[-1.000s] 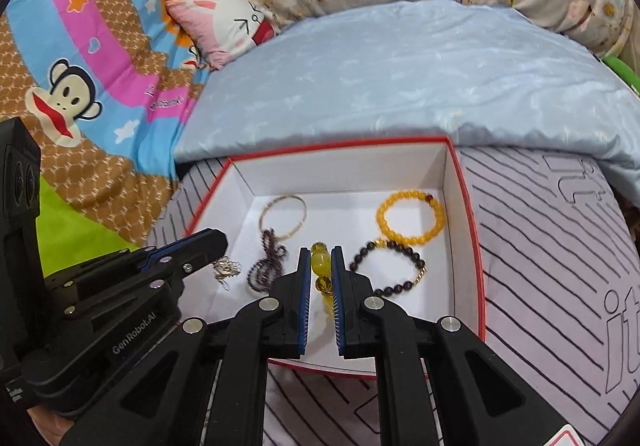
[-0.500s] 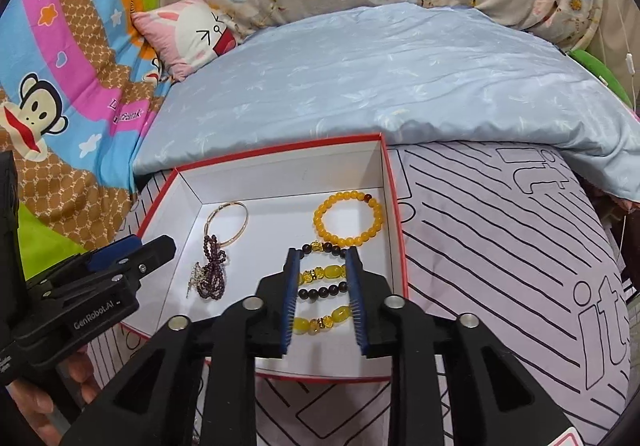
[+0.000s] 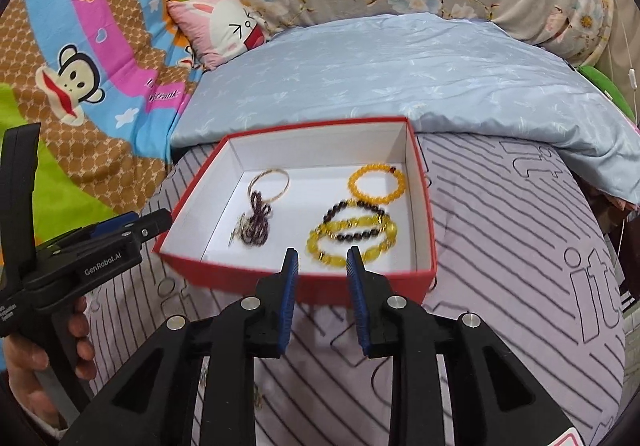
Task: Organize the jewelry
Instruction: 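Withdraw both tools from the box toward the remaining jewelry, then grasp silver chain pendant with left tool while right tool grasps gold bead chain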
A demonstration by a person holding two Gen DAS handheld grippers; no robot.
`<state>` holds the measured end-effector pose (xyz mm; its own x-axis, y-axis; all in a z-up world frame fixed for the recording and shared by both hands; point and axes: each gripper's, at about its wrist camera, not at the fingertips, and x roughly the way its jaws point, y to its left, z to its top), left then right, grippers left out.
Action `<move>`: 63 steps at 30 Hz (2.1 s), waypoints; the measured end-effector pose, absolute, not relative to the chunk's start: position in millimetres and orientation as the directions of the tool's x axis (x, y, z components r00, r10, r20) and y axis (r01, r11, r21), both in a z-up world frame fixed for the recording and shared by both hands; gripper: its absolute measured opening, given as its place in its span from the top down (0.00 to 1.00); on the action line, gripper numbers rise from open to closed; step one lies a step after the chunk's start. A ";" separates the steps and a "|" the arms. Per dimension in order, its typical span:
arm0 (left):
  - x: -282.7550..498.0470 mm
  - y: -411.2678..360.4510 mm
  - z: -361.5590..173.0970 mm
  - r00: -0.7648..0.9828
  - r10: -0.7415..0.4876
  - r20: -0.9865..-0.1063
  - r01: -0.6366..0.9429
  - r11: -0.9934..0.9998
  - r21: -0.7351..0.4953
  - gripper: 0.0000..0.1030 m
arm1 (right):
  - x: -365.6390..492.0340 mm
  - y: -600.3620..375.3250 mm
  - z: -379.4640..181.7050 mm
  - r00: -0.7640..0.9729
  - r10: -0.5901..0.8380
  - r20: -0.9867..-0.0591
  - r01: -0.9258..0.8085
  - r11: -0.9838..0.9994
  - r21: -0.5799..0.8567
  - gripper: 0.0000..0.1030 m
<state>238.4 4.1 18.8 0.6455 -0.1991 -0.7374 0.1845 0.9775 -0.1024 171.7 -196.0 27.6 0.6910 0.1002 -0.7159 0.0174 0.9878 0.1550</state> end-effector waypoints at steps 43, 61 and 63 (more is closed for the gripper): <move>127.6 11.3 -32.0 0.513 -0.239 -0.825 0.215 0.966 -0.146 0.49 | 63.3 -137.2 -46.0 0.517 0.141 -0.845 -0.075 0.990 0.119 0.91; 150.7 -15.8 -29.8 0.512 -0.276 -0.814 0.277 0.949 -0.148 0.47 | 64.4 -167.8 -29.8 0.558 0.117 -0.822 0.004 0.990 0.144 0.97; 154.3 -23.9 -31.3 0.513 -0.282 -0.811 0.293 0.945 -0.143 0.47 | 65.7 -170.5 -30.2 0.556 0.123 -0.822 0.009 0.988 0.154 0.97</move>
